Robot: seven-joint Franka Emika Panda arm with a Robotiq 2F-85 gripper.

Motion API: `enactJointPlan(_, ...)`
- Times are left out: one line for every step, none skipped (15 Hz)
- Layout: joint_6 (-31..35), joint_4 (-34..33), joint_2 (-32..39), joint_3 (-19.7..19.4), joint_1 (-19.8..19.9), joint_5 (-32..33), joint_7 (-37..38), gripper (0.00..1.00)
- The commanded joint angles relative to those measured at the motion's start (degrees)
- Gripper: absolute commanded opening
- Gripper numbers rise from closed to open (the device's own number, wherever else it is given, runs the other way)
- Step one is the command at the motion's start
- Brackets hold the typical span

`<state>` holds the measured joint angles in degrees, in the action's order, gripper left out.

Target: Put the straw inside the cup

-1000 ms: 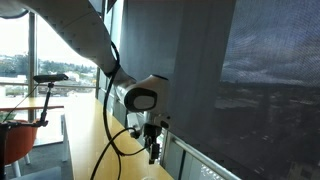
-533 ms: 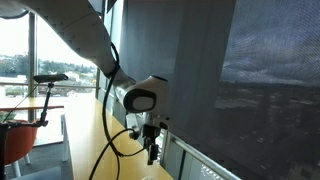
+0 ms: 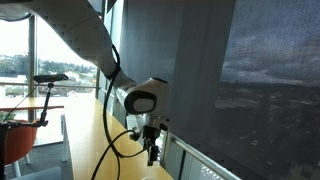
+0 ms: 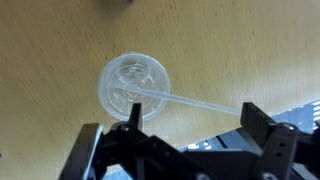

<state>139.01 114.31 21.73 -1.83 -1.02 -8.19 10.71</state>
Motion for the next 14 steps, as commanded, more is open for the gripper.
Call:
enactJointPlan(-0.5, -2.5, 1.1, 0.9, 0.4, -0.7, -0.3, 1.00)
enactJointPlan(-0.5, -2.9, 1.4, 0.9, 0.4, -0.6, -0.3, 1.00)
enactJointPlan(-0.5, -3.2, 1.7, 0.9, 0.4, -0.6, -0.2, 1.00)
enactJointPlan(-0.4, -3.6, 2.0, 1.0, 0.4, -0.5, -0.2, 1.00)
enactJointPlan(-0.4, -3.7, 2.3, 0.9, 0.4, -0.5, -0.2, 1.00)
enactJointPlan(-0.3, -3.8, 2.6, 0.9, 0.4, -0.4, -0.2, 1.00)
enactJointPlan(-0.2, -3.8, 2.9, 0.9, 0.5, -0.5, -0.2, 1.00)
enactJointPlan(-0.2, -3.8, 3.1, 0.8, 0.6, -0.4, -0.3, 1.00)
enactJointPlan(-0.3, -3.9, 3.3, 0.8, 0.6, -0.5, -0.3, 1.00)
enactJointPlan(-0.3, -4.0, 3.4, 0.8, 0.6, -0.5, -0.3, 1.00)
enactJointPlan(-0.5, -4.2, 3.5, 0.8, 0.7, -0.6, -0.3, 1.00)
enactJointPlan(-0.5, -4.2, 3.5, 0.8, 0.7, -0.6, -0.2, 1.00)
enactJointPlan(-0.7, -4.3, 3.3, 0.8, 0.7, -0.5, -0.2, 1.00)
enactJointPlan(-0.8, -4.3, 3.2, 0.7, 0.8, -0.5, -0.2, 1.00)
